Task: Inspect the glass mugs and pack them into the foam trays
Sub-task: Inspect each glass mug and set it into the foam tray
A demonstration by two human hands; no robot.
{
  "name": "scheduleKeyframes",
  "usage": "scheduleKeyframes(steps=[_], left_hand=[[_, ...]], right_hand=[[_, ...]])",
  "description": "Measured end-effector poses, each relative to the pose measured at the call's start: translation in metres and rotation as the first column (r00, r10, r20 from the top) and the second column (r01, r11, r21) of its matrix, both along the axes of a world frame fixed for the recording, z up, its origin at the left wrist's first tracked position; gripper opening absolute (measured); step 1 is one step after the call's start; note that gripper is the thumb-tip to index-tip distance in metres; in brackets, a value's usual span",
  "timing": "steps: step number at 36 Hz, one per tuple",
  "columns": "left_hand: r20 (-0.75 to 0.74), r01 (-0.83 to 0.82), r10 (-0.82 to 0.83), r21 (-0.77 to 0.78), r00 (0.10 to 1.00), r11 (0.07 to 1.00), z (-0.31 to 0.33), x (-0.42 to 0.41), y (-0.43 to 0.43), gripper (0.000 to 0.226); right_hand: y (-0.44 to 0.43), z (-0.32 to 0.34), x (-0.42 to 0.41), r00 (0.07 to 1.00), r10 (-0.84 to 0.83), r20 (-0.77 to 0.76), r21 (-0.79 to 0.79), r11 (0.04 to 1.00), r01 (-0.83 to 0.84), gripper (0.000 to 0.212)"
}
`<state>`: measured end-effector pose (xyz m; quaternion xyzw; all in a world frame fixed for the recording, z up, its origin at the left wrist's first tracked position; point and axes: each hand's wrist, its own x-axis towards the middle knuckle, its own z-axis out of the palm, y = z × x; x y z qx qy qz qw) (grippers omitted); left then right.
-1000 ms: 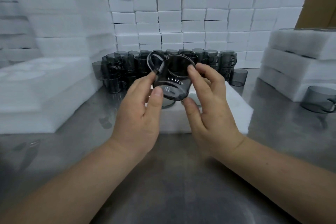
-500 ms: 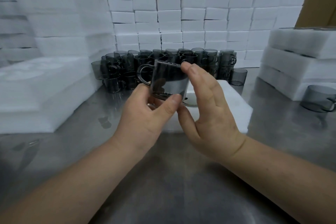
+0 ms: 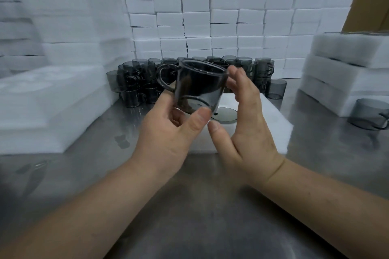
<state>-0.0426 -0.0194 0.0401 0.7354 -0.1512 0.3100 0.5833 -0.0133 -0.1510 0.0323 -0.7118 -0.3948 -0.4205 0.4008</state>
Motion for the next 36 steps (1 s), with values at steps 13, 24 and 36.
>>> scheduleKeyframes(steps=[13,24,36], left_hand=[[0.102,0.064,-0.068,0.046,0.992,0.997,-0.008,0.008,0.005,0.083],[0.142,-0.025,0.01,0.107,0.99,0.994,-0.016,0.018,0.013,0.081],[0.053,-0.068,0.063,0.103,0.997,0.992,-0.015,0.021,0.012,0.08]], right_hand=[[-0.007,0.001,-0.002,0.993,0.03,-0.11,-0.147,0.988,-0.046,0.069],[-0.008,0.0,0.001,0.997,0.064,-0.05,-0.123,0.99,-0.07,0.064],[-0.006,0.001,0.001,0.998,0.051,-0.044,-0.069,0.996,-0.054,0.059]])
